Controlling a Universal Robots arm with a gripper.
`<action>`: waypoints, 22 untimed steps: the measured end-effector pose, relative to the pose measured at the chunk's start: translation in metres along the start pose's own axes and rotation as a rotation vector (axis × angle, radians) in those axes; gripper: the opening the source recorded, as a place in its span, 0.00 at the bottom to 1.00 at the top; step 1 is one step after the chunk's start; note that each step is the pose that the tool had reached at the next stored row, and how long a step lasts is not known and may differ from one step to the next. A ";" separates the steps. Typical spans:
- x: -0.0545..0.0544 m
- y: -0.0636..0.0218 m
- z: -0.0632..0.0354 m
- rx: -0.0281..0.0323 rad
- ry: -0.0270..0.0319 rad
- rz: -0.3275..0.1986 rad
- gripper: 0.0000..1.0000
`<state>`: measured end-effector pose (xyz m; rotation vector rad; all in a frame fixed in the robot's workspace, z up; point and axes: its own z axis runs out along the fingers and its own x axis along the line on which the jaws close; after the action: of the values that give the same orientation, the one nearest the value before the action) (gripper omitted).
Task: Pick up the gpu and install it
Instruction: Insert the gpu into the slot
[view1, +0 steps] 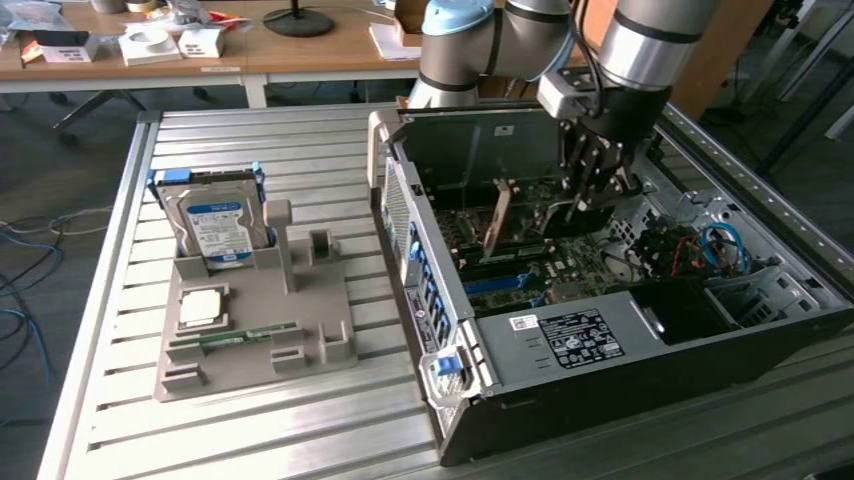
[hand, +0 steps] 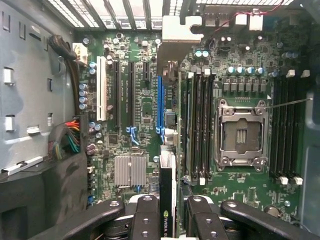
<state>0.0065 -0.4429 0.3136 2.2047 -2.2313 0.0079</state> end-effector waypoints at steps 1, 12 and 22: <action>0.000 0.0001 0.0016 -0.0001 0.0001 0.000 0.26; 0.000 0.0067 0.0044 0.0003 0.0001 0.000 0.26; 0.000 0.0183 0.0048 0.0003 0.0006 0.000 0.26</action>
<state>-0.0118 -0.4429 0.3087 2.2045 -2.2311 0.0089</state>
